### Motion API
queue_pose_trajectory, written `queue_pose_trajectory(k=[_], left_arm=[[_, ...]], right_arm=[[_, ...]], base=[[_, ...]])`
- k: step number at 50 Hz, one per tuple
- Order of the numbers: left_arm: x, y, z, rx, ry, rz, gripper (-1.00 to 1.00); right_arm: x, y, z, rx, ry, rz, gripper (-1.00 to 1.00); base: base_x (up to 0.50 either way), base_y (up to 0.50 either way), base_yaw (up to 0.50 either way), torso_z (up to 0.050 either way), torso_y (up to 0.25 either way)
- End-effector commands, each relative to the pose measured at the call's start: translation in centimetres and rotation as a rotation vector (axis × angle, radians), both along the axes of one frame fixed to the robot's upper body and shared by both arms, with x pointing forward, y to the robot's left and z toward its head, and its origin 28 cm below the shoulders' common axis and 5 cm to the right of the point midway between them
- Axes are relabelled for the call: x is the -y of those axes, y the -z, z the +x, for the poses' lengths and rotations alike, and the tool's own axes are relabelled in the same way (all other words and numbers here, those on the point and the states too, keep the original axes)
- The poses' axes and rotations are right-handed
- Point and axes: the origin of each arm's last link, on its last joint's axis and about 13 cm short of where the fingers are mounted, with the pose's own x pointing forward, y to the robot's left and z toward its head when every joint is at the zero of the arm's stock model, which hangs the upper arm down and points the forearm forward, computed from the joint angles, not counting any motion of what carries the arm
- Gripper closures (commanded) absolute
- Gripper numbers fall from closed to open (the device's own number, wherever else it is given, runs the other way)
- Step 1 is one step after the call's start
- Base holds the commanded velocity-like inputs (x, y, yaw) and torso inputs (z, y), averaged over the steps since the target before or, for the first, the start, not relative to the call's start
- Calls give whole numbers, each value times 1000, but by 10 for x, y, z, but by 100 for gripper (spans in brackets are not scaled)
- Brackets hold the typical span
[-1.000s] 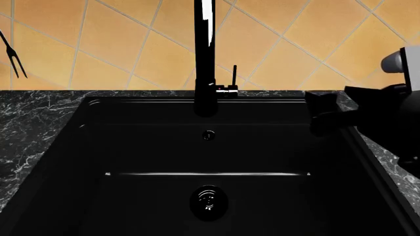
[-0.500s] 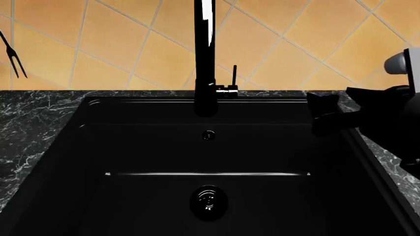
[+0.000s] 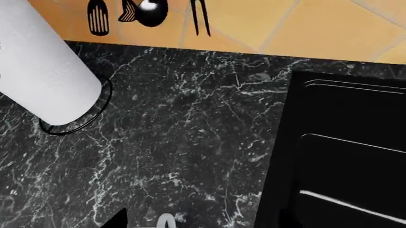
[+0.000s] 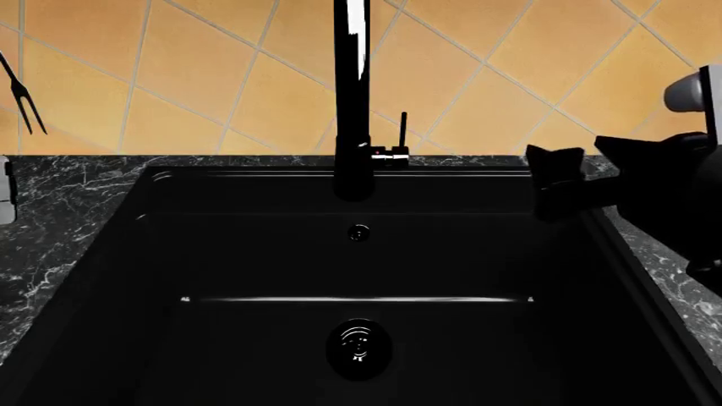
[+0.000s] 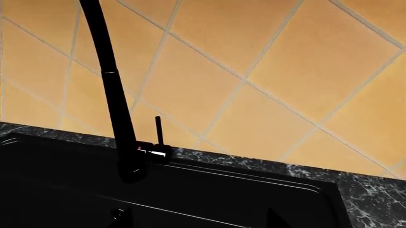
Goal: Pick the cup and bowl from the sink and place them on the counter for drying.
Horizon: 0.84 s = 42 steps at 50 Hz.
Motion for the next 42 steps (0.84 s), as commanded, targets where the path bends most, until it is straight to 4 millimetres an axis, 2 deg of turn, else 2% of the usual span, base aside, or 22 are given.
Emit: queue_pose_trajectory(k=[1, 11, 18, 19, 26, 35, 42], left_arm=[[39, -20, 12, 129, 208, 61, -100], [67, -30, 19, 188, 298, -19, -100], [71, -28, 20, 189, 316, -19, -100], [81, -25, 27, 236, 359, -98, -100], [93, -29, 30, 260, 428, -172, -100], [101, -30, 31, 274, 476, -162, -100], [103, -15, 30, 253, 513, -154, -100]], right_arm=[[-2, -3, 1, 19, 6, 3, -100], [-2, -3, -2, 32, 12, -2, -100], [-2, -2, -2, 35, 19, 14, -100], [-2, 0, -1, 42, 32, 23, -100], [-2, -1, 3, 56, 35, 31, -100], [-2, 2, 2, 70, 44, 58, -100], [-2, 7, 2, 78, 58, 62, -100]], base=[[0, 0, 0, 0, 0], [0, 0, 0, 0, 0], [0, 0, 0, 0, 0], [0, 0, 0, 0, 0], [0, 0, 0, 0, 0], [0, 0, 0, 0, 0], [0, 0, 0, 0, 0]])
